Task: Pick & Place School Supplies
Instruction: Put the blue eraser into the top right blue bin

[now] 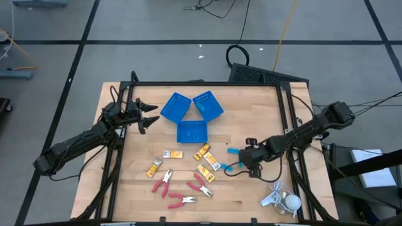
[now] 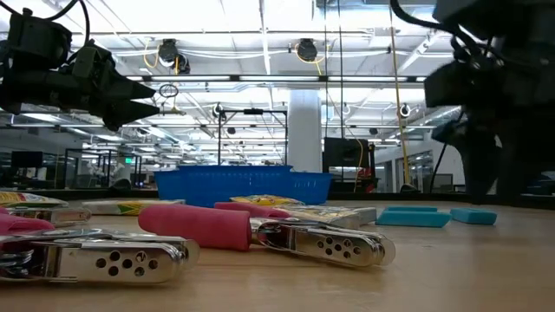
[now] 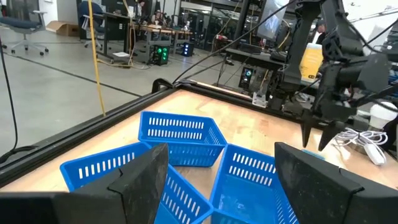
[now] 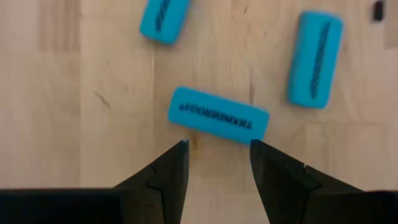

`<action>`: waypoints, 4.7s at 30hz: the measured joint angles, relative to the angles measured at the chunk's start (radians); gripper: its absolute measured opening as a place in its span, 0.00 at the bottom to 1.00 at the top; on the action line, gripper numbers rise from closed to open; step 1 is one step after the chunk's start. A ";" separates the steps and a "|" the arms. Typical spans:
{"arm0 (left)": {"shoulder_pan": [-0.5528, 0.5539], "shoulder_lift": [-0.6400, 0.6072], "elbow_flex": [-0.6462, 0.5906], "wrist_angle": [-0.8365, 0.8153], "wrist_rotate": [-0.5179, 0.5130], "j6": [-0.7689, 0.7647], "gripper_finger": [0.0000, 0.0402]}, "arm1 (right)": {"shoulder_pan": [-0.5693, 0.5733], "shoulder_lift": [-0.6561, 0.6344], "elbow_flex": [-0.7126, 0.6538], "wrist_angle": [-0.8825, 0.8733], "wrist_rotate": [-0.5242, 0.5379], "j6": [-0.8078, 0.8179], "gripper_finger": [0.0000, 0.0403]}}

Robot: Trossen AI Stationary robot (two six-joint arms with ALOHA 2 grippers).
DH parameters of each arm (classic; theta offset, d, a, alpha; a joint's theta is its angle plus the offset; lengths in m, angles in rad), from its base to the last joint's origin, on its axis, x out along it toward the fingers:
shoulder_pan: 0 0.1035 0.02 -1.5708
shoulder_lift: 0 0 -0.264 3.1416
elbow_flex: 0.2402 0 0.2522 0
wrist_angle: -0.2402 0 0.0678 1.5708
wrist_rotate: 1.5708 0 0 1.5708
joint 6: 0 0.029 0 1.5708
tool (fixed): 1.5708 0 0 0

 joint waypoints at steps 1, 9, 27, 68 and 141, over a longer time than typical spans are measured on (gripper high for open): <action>0.000 0.000 0.000 0.000 0.000 0.000 0.73 | 0.003 0.000 -0.015 0.013 0.000 0.000 0.40; 0.000 0.000 0.000 0.000 0.000 0.000 0.73 | 0.002 0.000 -0.128 0.287 -0.016 0.029 0.40; 0.000 0.000 0.000 0.000 0.000 0.000 0.73 | -0.006 0.105 -0.147 0.576 0.213 -0.134 0.40; 0.000 0.000 0.000 0.000 0.000 0.000 0.73 | -0.113 0.035 -0.036 0.328 0.216 -0.219 0.40; 0.000 0.000 0.000 0.000 0.000 0.000 0.73 | -0.181 0.040 -0.226 0.631 0.116 -0.172 0.10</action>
